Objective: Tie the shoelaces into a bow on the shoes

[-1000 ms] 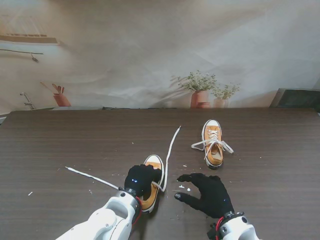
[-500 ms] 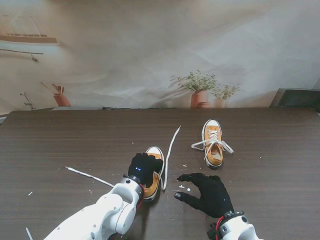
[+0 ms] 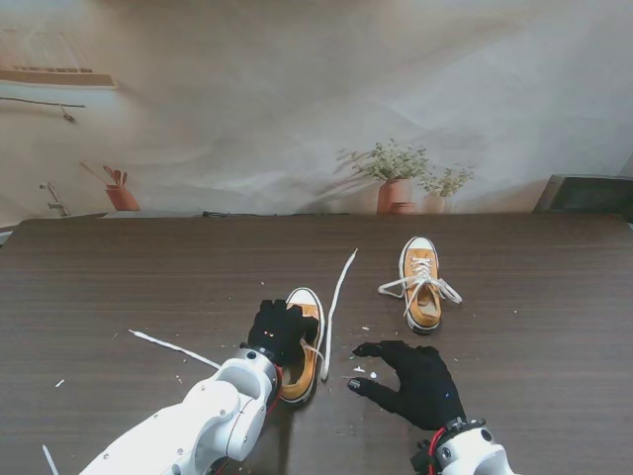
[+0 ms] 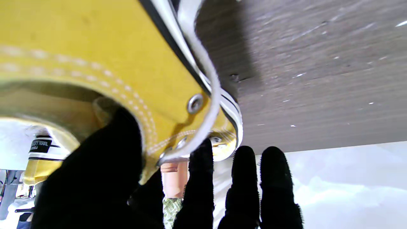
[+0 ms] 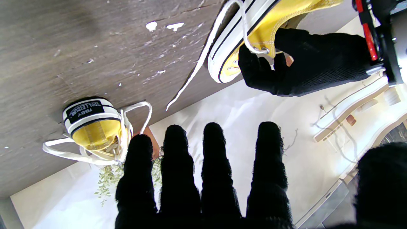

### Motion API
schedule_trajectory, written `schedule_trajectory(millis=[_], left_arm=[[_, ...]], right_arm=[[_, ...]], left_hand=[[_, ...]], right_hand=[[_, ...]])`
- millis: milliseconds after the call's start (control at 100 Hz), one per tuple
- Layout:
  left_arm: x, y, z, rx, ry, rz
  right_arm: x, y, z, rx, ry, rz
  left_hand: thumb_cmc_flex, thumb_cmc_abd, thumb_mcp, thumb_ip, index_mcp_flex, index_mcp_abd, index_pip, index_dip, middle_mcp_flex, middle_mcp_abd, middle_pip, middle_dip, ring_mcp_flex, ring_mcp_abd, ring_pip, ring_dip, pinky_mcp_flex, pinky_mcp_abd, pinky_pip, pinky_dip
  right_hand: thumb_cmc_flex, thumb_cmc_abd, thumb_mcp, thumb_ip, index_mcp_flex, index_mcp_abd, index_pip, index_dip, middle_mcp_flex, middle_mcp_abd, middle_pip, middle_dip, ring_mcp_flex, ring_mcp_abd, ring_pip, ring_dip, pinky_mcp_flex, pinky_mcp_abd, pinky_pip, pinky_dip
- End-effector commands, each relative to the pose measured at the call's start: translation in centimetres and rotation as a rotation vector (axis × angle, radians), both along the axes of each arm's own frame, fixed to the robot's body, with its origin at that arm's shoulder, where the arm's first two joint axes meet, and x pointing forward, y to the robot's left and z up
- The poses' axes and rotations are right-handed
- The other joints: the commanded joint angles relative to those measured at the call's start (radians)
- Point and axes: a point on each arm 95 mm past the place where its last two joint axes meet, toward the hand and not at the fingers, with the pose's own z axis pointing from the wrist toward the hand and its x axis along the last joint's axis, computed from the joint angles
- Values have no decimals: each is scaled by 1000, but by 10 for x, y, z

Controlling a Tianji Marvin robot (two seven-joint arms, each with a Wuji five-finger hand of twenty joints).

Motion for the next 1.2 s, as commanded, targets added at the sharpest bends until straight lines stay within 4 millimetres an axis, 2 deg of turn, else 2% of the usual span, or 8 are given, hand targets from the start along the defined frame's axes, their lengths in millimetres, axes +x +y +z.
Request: schedule_trajectory(millis=[0,80,230,330,660,860,1000,1190], left_arm=[[-2,23,-17,63,55,51],[-6,27,-14,101,62,49],[-15,31,-6,95,75,49],[-24,35,3,70,82,43],[-62,49,55,-91,-42,-14],[-82,74,82,-232,-225,-45],[-90,104,78,-309,-284,-80],[-93,143,39,-402,-270,-68]], right_arm=[[-2,1,-1,4,11,7],[-3,0,-1,7,10,6],[-3,0,0,16,6,6],[-4,0,0,19,2,7],[0,4,-3,18,16,14],[5,8,-7,5,29,27],[12,11,-13,-5,50,37],[19,19,-18,-71,42,55]], left_hand=[[-95,38,-69,-29,-62,330,-666,-184,-136,131,-372,-215,-58,14,-36,-38,-28,7,-36,-29],[-112,54,-172,-40,-86,342,-731,-206,-195,131,-434,-261,-118,21,-111,-74,-80,14,-119,-71],[-113,167,-391,-20,-152,339,-821,-222,-320,111,-568,-358,-247,21,-378,-213,-211,54,-387,-214],[-115,201,-429,1,-174,327,-836,-218,-340,101,-609,-378,-271,8,-483,-259,-250,61,-513,-272],[-81,225,-423,21,-147,325,-835,-207,-293,102,-628,-381,-219,-4,-564,-279,-248,60,-601,-272],[-47,221,-406,28,-4,305,-767,-180,-136,113,-575,-361,-100,-6,-534,-260,-193,62,-600,-255],[-22,216,-379,29,53,289,-719,-159,-40,100,-540,-355,-21,-22,-484,-247,-152,56,-563,-236],[-11,194,-352,27,53,285,-716,-161,-2,82,-519,-352,23,-42,-451,-247,-135,49,-533,-237]], right_hand=[[22,18,-47,19,21,5,13,6,24,11,3,16,18,10,6,17,-3,8,10,-11],[23,17,-50,19,21,5,14,6,25,10,4,16,18,10,6,17,-4,10,11,-12],[24,16,-53,20,21,4,14,6,24,11,3,16,19,11,7,17,-3,9,12,-13],[25,16,-54,21,19,5,14,5,25,10,4,16,20,10,7,17,-2,9,13,-13],[26,8,-53,22,15,5,15,4,25,12,5,17,22,12,9,18,-1,10,16,-14],[34,-4,-48,23,12,7,17,3,24,11,7,18,24,12,10,18,-1,10,17,-16],[52,-30,-38,25,1,7,18,2,18,10,10,19,25,12,13,19,-2,9,16,-18],[70,-121,16,34,-43,23,25,-1,2,8,28,28,33,11,27,24,6,10,30,-18]])
